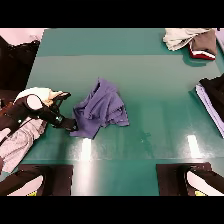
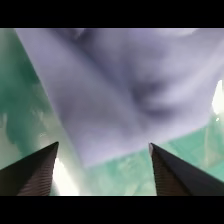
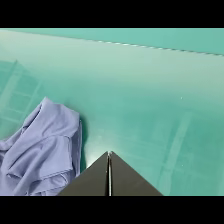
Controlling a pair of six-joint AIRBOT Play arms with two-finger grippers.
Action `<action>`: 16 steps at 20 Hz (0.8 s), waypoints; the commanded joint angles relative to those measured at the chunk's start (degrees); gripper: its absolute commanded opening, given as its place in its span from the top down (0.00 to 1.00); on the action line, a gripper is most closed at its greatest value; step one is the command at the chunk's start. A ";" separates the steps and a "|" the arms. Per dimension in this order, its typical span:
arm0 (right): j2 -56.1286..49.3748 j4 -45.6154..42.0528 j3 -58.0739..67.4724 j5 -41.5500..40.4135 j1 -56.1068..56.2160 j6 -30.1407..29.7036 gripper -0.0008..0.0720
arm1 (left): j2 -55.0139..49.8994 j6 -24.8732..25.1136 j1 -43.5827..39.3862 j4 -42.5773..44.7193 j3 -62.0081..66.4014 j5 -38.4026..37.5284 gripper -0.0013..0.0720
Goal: Fold the shirts.
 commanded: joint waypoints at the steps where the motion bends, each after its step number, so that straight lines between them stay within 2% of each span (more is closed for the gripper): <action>1: -0.02 0.02 -0.02 0.00 0.04 0.02 0.97 | 0.35 0.13 0.04 -4.50 -4.90 6.86 0.10; 3: -0.04 0.04 -0.02 -0.02 0.04 0.02 0.97 | 0.35 0.11 0.04 -5.95 -4.92 7.87 0.10; 4: -0.22 0.68 -0.02 0.00 0.04 0.04 0.97 | 0.35 0.11 0.04 -6.84 -4.92 7.85 0.34; 5: -0.74 2.56 -0.02 0.13 0.04 0.04 0.97 | 0.35 0.09 0.04 -7.32 -4.85 7.82 0.78; 6: -1.49 4.87 -0.09 0.39 0.04 0.04 0.97 | 0.37 0.07 0.04 -7.37 -4.59 7.72 0.95; 8: -3.28 11.30 -2.19 0.55 0.04 0.00 0.97 | 0.37 0.07 0.07 -5.20 -2.25 4.31 0.95; 10: -5.16 16.15 -7.87 0.57 0.07 -0.92 0.96 | 0.39 -0.28 0.07 0.57 2.80 -0.79 0.95; 12: -6.78 17.07 -15.89 0.24 1.46 -2.45 0.96 | 0.44 -0.50 0.07 6.60 8.96 -6.23 0.95; 14: -8.35 17.14 -25.00 -2.19 4.96 -4.20 0.95 | 0.44 -0.39 0.07 8.13 14.34 -9.86 0.95; 15: -9.49 17.14 -29.49 -4.63 7.72 -5.35 0.84 | 0.44 -0.42 0.07 8.02 16.48 -10.58 0.95; 16: -10.80 17.11 -33.24 -7.50 10.47 -6.08 0.50 | 0.44 -0.42 0.07 7.85 17.94 -10.58 0.95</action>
